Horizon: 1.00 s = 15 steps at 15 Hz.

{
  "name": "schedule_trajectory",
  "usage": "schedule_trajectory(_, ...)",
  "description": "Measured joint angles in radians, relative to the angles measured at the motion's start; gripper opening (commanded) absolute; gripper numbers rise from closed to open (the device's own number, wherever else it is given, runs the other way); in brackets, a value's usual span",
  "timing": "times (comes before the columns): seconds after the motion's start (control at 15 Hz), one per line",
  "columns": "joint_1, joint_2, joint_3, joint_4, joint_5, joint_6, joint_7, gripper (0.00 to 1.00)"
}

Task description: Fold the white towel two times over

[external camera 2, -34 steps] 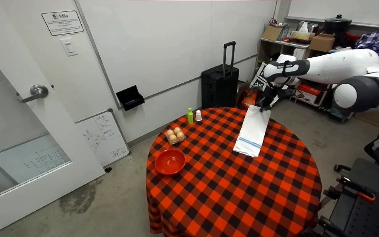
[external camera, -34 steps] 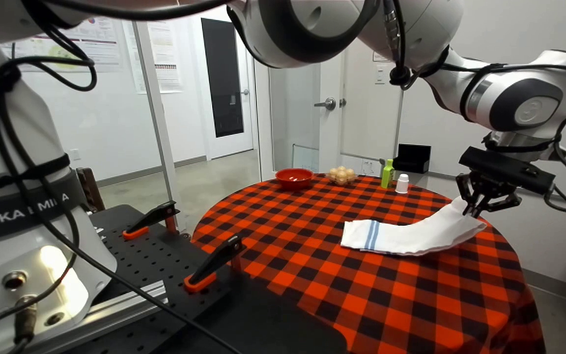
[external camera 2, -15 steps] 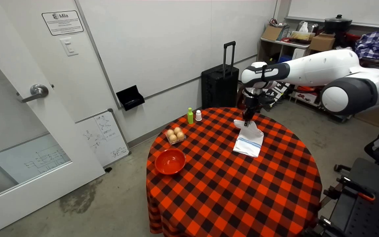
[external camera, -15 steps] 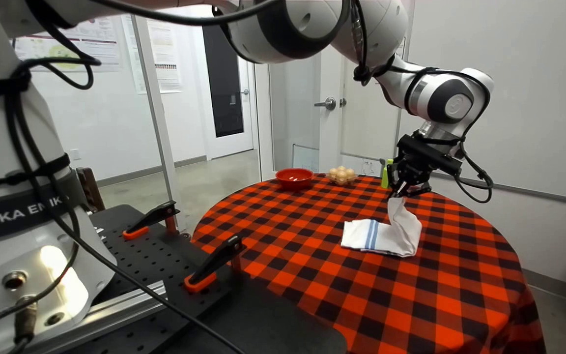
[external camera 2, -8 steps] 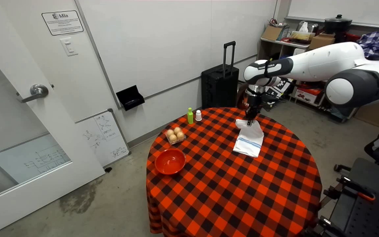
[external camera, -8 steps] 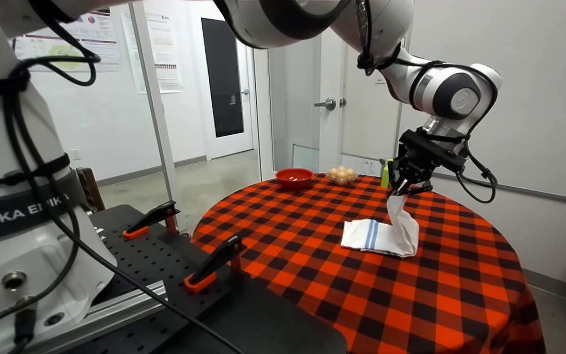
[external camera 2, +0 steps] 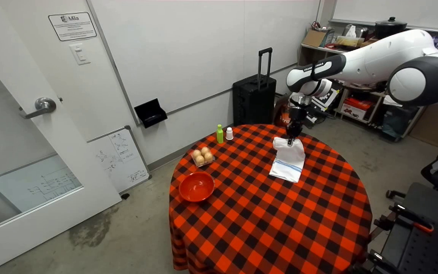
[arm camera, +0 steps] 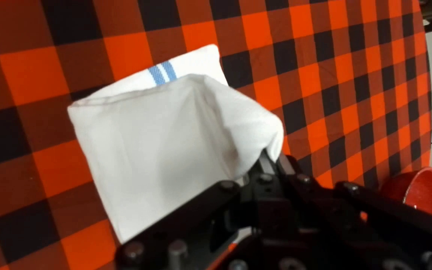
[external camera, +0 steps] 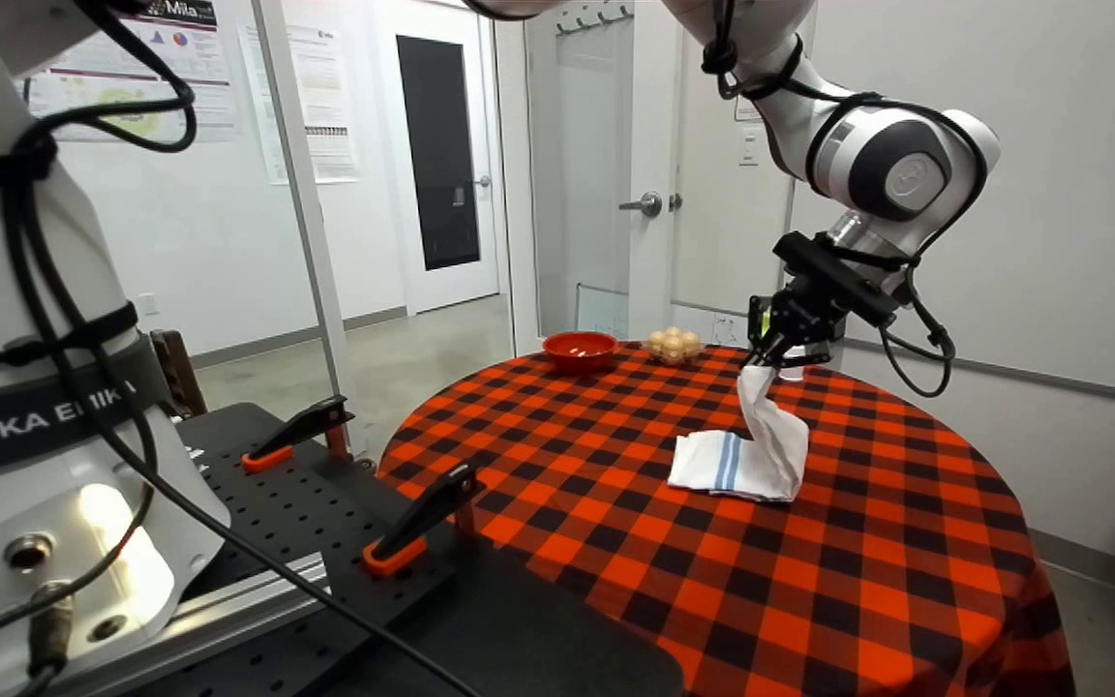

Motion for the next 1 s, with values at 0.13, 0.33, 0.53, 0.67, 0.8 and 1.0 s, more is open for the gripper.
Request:
schedule_trajectory(0.13,0.001,-0.037,0.000,-0.078,0.000,0.000,-0.003,0.01)
schedule_trajectory(0.33,0.004,-0.091,0.004,-0.206,0.002,0.018,-0.009,0.01)
schedule_trajectory(0.53,0.009,-0.133,0.032,-0.318,0.031,0.108,-0.011,0.01)
schedule_trajectory(0.67,0.014,-0.146,0.056,-0.360,0.055,0.177,-0.011,0.01)
schedule_trajectory(0.8,0.019,-0.152,0.076,-0.381,0.077,0.239,-0.010,0.01)
schedule_trajectory(1.0,0.022,-0.152,0.089,-0.391,0.093,0.312,-0.009,0.01)
